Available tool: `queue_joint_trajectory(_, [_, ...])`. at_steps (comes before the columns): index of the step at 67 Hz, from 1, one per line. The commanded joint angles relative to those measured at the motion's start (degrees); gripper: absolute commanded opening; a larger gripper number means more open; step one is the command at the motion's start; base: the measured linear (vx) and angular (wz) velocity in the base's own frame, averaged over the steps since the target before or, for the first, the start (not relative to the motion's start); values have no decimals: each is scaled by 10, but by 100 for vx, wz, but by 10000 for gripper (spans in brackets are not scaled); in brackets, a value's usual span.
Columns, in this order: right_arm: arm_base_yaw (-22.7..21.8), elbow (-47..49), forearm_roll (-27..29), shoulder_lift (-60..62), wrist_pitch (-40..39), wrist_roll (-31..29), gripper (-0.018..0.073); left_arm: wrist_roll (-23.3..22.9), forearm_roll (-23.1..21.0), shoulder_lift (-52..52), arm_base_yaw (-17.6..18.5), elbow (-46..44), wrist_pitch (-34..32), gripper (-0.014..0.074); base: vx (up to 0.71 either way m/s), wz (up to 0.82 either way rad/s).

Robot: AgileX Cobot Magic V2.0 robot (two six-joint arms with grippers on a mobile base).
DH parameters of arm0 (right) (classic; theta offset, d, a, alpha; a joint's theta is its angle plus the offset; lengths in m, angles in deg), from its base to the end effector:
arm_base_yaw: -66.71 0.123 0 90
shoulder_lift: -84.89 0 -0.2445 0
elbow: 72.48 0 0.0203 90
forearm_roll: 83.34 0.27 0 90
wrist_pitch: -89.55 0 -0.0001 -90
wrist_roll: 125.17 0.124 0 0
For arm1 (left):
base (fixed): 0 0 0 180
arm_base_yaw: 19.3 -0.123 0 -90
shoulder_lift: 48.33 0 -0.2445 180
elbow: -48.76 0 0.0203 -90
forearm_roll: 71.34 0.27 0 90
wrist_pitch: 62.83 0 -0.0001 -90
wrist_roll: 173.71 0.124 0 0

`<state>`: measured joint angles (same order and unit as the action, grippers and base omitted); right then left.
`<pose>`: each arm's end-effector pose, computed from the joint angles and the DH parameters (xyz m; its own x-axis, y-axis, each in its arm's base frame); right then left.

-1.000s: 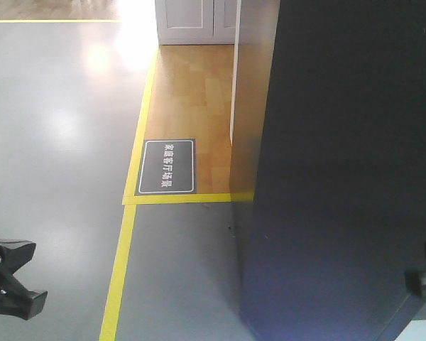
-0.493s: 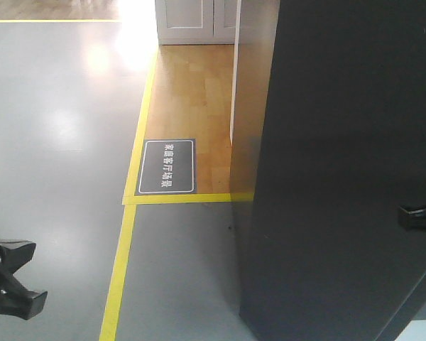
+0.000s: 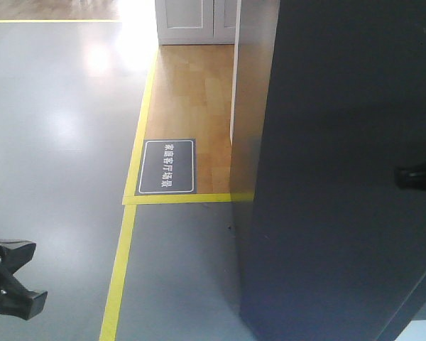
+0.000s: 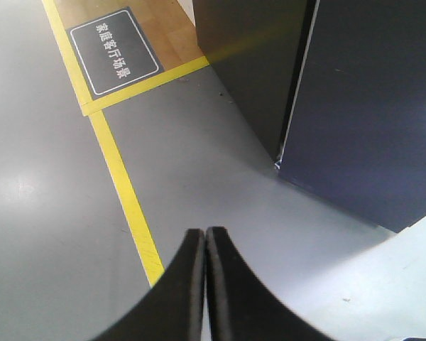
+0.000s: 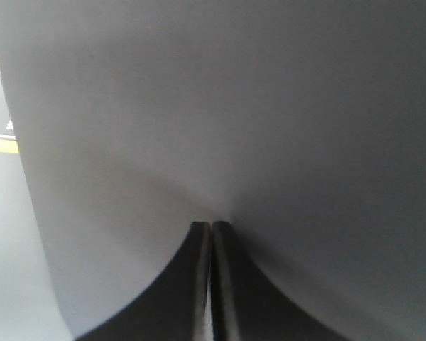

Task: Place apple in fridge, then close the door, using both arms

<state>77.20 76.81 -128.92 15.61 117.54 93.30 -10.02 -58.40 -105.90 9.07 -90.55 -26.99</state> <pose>0.2865 0.0107 0.2657 -0.5035 -0.1526 -0.8504 0.0817 0.9715 -0.2227 0.2086 -0.0941 0.2261 -0.6404 0.2328 -0.7319 0.3246 0.9457 0.0167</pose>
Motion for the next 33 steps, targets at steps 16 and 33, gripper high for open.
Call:
queue_joint_trajectory(16, [-131,55,77,-45,-93,-73,-3,-7,7,6,-1,-13,-29,-6,0,0])
queue_joint_trajectory(33, [-189,121,237,-106,-109,-223,-3,-7,7,6,-1,-13,-29,-6,0,0])
